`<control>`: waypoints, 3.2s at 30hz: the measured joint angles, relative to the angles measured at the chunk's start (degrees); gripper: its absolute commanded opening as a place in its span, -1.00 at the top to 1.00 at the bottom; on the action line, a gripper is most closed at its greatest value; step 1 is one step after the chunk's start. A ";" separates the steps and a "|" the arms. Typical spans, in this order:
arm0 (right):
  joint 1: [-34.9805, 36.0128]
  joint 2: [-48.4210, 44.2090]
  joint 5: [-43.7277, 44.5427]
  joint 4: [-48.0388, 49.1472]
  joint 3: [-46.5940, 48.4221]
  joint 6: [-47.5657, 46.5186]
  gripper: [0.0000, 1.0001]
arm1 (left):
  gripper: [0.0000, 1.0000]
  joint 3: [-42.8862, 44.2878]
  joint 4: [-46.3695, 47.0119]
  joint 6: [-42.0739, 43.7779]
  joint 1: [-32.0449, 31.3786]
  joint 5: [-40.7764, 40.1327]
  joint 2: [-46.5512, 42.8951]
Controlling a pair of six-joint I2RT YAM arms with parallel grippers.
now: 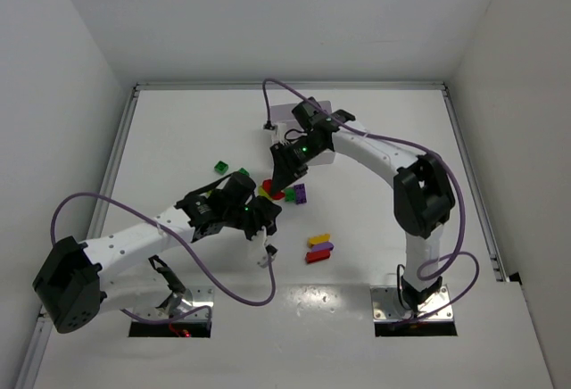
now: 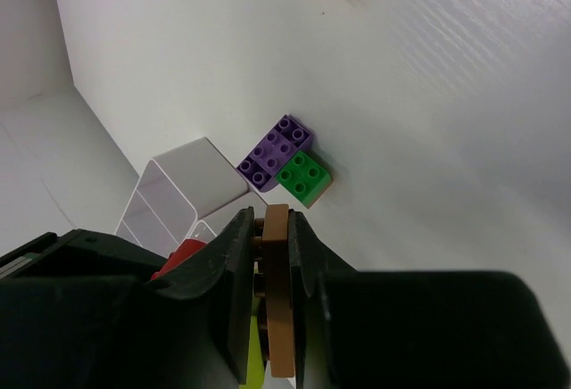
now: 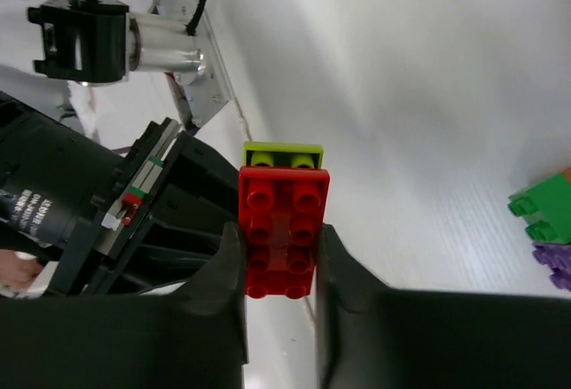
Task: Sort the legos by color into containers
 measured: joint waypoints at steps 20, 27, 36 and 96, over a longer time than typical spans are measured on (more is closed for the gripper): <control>-32.09 -11.10 6.93 4.81 -6.71 -1.62 1.00 | 0.95 -0.09 1.44 -7.74 -0.02 0.70 -1.14; -41.03 -6.84 12.52 2.69 -11.06 -2.40 1.00 | 1.00 13.07 2.21 -42.82 2.32 -2.32 5.20; -40.72 -6.86 12.37 2.80 -9.42 -2.40 1.00 | 1.00 16.90 -2.01 -74.38 5.38 -2.99 8.35; -32.98 -11.43 -32.70 1.03 -12.31 -4.24 1.00 | -0.29 43.17 -6.88 -91.97 15.56 28.79 30.67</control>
